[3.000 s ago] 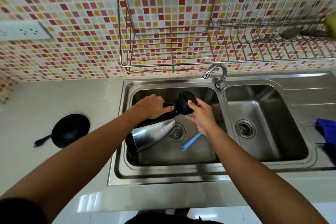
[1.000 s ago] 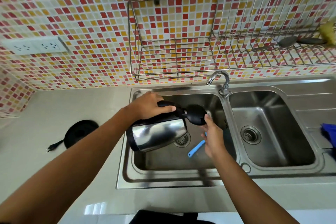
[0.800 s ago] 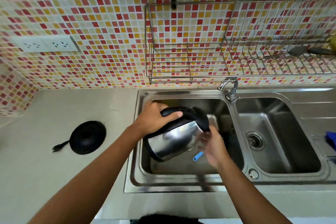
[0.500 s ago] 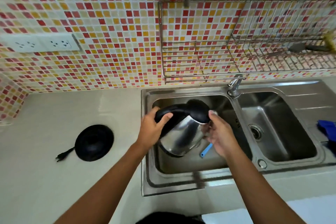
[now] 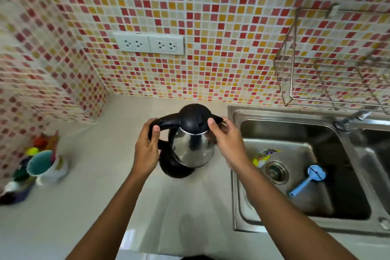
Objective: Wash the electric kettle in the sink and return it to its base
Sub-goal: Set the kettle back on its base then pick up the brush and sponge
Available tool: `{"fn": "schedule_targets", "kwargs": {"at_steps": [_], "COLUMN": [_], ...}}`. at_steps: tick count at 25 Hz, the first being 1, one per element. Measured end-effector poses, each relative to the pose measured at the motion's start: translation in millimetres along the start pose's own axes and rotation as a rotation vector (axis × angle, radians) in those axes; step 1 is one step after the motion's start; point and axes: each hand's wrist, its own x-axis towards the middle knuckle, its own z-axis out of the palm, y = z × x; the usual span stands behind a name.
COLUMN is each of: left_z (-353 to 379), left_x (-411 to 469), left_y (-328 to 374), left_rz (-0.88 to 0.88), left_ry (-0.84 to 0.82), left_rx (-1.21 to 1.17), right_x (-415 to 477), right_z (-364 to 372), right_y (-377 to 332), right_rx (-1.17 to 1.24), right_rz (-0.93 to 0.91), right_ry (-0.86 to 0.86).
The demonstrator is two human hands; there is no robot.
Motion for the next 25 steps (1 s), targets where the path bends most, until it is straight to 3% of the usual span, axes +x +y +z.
{"fn": "schedule_targets", "kwargs": {"at_steps": [6,20,23,25], "left_z": [-48.4,-39.4,-34.0,-21.7], "left_x": [4.1,-9.4,-13.9,-22.2], "left_y": [-50.9,-57.8,-34.6,-3.6], "left_rz": [-0.053,-0.191,-0.238,-0.128], "left_ry": [0.052,0.011,0.21,0.338], "left_rx": [-0.001,-0.038,-0.091,-0.064], "right_x": [5.1,-6.1,-6.8,-11.5], "right_z": [60.4,56.8,52.0,41.3], "right_y": [34.8,46.1,42.3,45.7], "right_rx": [-0.06,-0.182,-0.201,-0.194], "right_rz": [0.051,0.029,0.031,0.061], "right_ry": [-0.03,-0.019,-0.054,-0.025]}}
